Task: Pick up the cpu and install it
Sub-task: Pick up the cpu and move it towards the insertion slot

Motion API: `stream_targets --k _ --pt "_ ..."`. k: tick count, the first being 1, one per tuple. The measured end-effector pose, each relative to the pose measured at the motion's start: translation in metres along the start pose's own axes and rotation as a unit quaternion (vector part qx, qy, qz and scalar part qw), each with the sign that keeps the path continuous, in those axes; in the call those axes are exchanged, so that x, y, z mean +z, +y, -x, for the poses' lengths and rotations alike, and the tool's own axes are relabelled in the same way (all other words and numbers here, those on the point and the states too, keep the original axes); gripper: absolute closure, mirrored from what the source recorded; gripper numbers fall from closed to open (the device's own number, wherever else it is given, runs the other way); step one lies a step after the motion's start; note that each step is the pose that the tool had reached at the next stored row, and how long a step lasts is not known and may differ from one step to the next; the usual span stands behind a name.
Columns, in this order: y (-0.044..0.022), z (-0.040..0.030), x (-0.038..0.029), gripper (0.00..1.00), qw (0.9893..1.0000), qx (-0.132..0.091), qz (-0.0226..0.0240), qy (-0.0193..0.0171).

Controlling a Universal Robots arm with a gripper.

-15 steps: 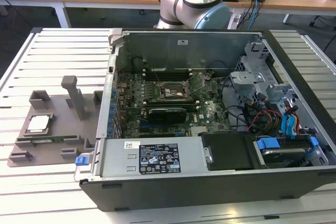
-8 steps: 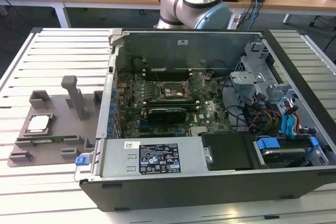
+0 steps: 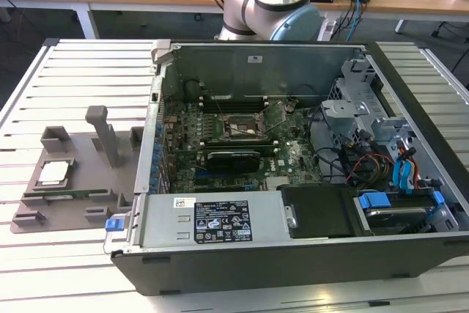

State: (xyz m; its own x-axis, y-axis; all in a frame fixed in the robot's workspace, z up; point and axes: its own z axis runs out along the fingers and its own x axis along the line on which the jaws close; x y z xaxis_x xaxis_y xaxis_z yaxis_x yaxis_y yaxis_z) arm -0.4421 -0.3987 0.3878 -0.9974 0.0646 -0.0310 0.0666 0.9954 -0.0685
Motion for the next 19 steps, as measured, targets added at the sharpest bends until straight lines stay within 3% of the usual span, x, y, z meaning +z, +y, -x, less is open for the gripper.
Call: stream_targets --k 10,19 --pt "0.0008 -0.0004 0.012 0.28 1.0 0.0 0.0 0.0" --pt "0.0012 -0.0005 0.0172 0.28 1.0 0.0 0.0 0.0"
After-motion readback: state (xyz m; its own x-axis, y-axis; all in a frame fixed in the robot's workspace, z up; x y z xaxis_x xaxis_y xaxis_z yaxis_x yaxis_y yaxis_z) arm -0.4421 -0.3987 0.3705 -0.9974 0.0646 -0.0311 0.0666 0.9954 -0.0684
